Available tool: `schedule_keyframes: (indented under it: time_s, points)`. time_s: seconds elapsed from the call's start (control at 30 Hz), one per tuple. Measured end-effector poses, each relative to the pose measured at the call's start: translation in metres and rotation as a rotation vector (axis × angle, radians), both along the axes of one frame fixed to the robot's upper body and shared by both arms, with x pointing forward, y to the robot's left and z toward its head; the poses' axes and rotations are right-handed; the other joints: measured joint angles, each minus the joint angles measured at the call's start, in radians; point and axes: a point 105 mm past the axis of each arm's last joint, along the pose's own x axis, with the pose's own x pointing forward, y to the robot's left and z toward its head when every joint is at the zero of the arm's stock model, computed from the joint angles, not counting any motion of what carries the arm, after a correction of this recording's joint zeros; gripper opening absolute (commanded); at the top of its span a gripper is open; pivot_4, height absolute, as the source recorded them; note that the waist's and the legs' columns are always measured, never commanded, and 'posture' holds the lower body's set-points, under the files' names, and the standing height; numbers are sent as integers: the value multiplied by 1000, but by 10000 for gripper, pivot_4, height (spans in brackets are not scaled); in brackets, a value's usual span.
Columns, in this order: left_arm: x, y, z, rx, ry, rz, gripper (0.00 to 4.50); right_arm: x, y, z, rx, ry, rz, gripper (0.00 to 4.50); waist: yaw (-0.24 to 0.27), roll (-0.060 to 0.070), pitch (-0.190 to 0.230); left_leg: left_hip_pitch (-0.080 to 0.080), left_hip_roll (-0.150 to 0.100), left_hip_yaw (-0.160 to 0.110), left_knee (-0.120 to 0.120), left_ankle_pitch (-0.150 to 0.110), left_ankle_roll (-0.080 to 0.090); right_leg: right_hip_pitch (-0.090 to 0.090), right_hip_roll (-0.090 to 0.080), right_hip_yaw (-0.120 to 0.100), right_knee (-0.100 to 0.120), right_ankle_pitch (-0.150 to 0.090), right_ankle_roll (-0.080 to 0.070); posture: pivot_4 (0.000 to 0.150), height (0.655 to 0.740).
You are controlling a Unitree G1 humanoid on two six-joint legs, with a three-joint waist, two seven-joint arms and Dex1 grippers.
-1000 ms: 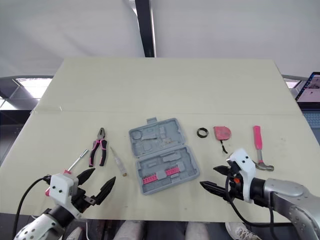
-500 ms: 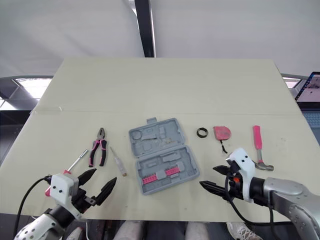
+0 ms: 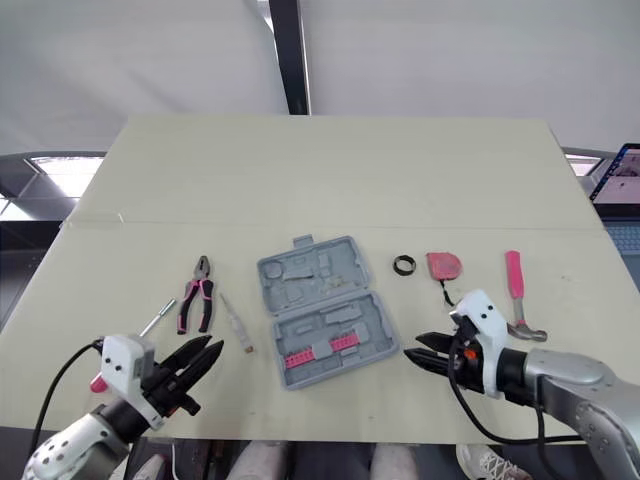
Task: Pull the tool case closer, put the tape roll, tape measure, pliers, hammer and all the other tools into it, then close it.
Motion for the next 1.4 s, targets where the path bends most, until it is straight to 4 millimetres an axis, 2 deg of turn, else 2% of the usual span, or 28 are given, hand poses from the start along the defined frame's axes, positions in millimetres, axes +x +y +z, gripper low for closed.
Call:
schedule_keyframes:
  time_s: [0.03,0.07,0.17,0.4,0.63,0.9,1.03,1.4]
  points:
    - [5,-1,2,11,0,-11,0,5,1,3,0,-15,6,1216,0,0,0,1,0,0,0,0,0,0,0,0,1,0,0,1500,7400]
    - [10,-1,2,21,16,-27,0,10,2,4,-4,-30,8,490,-1,0,0,1,0,0,0,0,0,0,0,0,1,0,0,1500,7400]
    - [28,-4,3,2,72,-76,0,30,3,6,-38,-73,7,490,-4,0,0,1,0,0,0,0,0,-1,0,1,2,0,0,1500,7400]
    - [45,-2,-12,-64,226,-65,0,69,-5,-5,-137,-71,-44,490,-24,0,0,0,0,0,1,1,-1,-2,0,0,4,0,0,1500,7400]
    - [62,-1,-17,-111,317,-77,0,95,1,-21,-170,-48,-57,490,-28,0,0,0,0,0,0,1,-1,-3,0,0,4,0,0,1500,7400]
    - [68,-3,-16,-136,369,-135,0,106,18,-28,-165,-54,-6,490,-31,0,0,0,0,0,0,1,-1,-3,0,0,4,0,0,1500,7400]
    - [69,-12,-15,-135,372,-187,0,111,25,-27,-155,-68,13,490,-33,0,0,0,0,0,0,1,-1,-3,0,0,4,0,0,1500,7400]
    - [71,-15,-27,-113,420,-207,0,115,43,-31,-146,-67,65,490,-52,0,0,0,0,0,0,1,-2,-4,0,0,5,0,0,1500,7400]
